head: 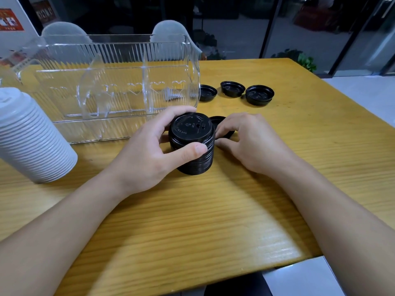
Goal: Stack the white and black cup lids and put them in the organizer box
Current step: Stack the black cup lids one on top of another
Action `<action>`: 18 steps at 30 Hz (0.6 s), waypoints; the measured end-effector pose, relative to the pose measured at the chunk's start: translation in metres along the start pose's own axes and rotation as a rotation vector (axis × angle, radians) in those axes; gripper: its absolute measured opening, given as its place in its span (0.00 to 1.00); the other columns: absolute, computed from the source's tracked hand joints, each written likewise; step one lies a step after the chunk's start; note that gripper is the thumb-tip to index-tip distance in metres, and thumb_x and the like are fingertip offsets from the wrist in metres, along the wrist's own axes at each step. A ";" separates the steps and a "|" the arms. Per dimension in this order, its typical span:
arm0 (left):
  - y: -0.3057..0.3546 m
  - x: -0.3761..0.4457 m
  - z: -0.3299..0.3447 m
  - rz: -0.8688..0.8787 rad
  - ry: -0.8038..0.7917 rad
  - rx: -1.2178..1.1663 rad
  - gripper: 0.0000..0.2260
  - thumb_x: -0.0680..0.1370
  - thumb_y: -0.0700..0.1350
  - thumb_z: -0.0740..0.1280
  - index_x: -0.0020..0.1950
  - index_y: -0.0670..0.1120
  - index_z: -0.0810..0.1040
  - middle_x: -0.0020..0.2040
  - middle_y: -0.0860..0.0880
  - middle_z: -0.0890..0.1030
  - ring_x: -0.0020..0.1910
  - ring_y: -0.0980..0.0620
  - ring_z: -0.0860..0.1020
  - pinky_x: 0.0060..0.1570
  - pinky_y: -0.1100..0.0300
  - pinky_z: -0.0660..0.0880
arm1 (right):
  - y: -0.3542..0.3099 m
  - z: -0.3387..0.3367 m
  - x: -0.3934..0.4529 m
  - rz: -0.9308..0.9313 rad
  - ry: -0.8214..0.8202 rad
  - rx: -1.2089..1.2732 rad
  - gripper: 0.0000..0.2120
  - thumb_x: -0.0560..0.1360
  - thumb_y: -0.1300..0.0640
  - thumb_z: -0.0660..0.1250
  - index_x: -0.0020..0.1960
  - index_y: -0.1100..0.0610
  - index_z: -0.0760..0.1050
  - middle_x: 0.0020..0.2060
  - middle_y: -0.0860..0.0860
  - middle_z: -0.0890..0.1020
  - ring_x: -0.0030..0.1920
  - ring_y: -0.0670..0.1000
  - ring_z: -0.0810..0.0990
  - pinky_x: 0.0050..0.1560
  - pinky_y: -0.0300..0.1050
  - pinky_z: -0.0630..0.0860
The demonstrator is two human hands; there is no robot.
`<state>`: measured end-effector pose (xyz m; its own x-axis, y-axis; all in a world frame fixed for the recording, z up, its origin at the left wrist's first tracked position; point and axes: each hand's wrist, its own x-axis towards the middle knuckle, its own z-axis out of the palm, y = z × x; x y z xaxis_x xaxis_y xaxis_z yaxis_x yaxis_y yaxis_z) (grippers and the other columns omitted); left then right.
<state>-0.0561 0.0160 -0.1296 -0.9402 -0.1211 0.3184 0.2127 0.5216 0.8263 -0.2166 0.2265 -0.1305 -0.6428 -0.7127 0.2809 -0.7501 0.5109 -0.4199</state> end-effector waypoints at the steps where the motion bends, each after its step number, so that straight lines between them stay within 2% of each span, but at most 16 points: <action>1: 0.000 0.000 0.000 -0.001 -0.001 0.001 0.30 0.79 0.59 0.80 0.79 0.57 0.77 0.72 0.58 0.84 0.75 0.52 0.81 0.78 0.44 0.77 | 0.000 -0.001 0.000 0.005 0.010 -0.003 0.02 0.81 0.52 0.79 0.50 0.48 0.88 0.53 0.42 0.87 0.58 0.50 0.84 0.69 0.61 0.76; 3: 0.000 0.000 0.000 -0.001 -0.001 0.006 0.29 0.80 0.57 0.80 0.79 0.57 0.77 0.72 0.58 0.84 0.75 0.52 0.82 0.78 0.44 0.77 | -0.001 -0.002 0.000 0.018 0.039 0.014 0.03 0.82 0.51 0.78 0.49 0.48 0.88 0.51 0.41 0.87 0.55 0.49 0.84 0.68 0.59 0.77; 5: 0.000 0.000 0.000 0.004 -0.001 0.013 0.29 0.80 0.56 0.79 0.79 0.57 0.77 0.72 0.58 0.84 0.75 0.52 0.82 0.78 0.43 0.77 | -0.001 -0.005 0.000 0.038 0.082 0.059 0.04 0.82 0.50 0.78 0.49 0.49 0.88 0.48 0.41 0.86 0.51 0.46 0.83 0.61 0.48 0.79; 7: 0.000 0.000 0.000 0.002 0.001 0.012 0.28 0.80 0.56 0.79 0.79 0.57 0.77 0.71 0.58 0.85 0.74 0.52 0.82 0.78 0.43 0.77 | -0.003 -0.010 0.000 0.064 0.137 0.089 0.05 0.82 0.49 0.78 0.49 0.49 0.87 0.46 0.41 0.85 0.48 0.42 0.82 0.52 0.34 0.75; 9: 0.001 0.000 0.000 -0.004 0.000 0.008 0.28 0.80 0.56 0.80 0.79 0.57 0.77 0.71 0.58 0.85 0.74 0.52 0.82 0.78 0.44 0.77 | -0.005 -0.015 0.000 0.097 0.212 0.150 0.05 0.82 0.48 0.78 0.48 0.47 0.86 0.45 0.40 0.86 0.48 0.38 0.82 0.47 0.27 0.70; 11: 0.001 -0.001 -0.001 -0.007 -0.003 0.009 0.29 0.79 0.57 0.80 0.79 0.57 0.77 0.71 0.58 0.85 0.75 0.51 0.82 0.78 0.44 0.77 | -0.006 -0.020 0.000 0.116 0.282 0.292 0.07 0.83 0.49 0.77 0.47 0.50 0.86 0.44 0.42 0.88 0.46 0.37 0.82 0.47 0.27 0.71; 13: 0.002 -0.001 0.000 -0.007 -0.012 0.016 0.29 0.80 0.58 0.80 0.79 0.57 0.77 0.71 0.58 0.85 0.75 0.51 0.82 0.78 0.44 0.77 | -0.008 -0.024 -0.001 0.131 0.355 0.478 0.09 0.84 0.50 0.75 0.49 0.54 0.87 0.43 0.47 0.89 0.44 0.42 0.84 0.48 0.35 0.78; 15: 0.003 -0.002 0.001 -0.014 -0.023 0.023 0.30 0.79 0.58 0.79 0.80 0.57 0.77 0.71 0.58 0.85 0.74 0.52 0.82 0.78 0.44 0.76 | -0.008 -0.029 -0.001 0.159 0.410 0.665 0.12 0.86 0.51 0.73 0.50 0.57 0.87 0.45 0.51 0.89 0.43 0.46 0.83 0.48 0.40 0.79; 18: 0.004 -0.004 0.002 -0.022 -0.033 0.028 0.33 0.78 0.60 0.80 0.82 0.59 0.75 0.73 0.61 0.83 0.76 0.56 0.80 0.80 0.45 0.75 | -0.007 -0.034 0.000 0.238 0.373 0.966 0.12 0.87 0.50 0.71 0.50 0.56 0.85 0.46 0.55 0.86 0.45 0.49 0.80 0.51 0.45 0.77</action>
<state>-0.0519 0.0205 -0.1282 -0.9530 -0.1051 0.2842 0.1845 0.5426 0.8195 -0.2167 0.2398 -0.0984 -0.8868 -0.3682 0.2794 -0.2622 -0.0970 -0.9601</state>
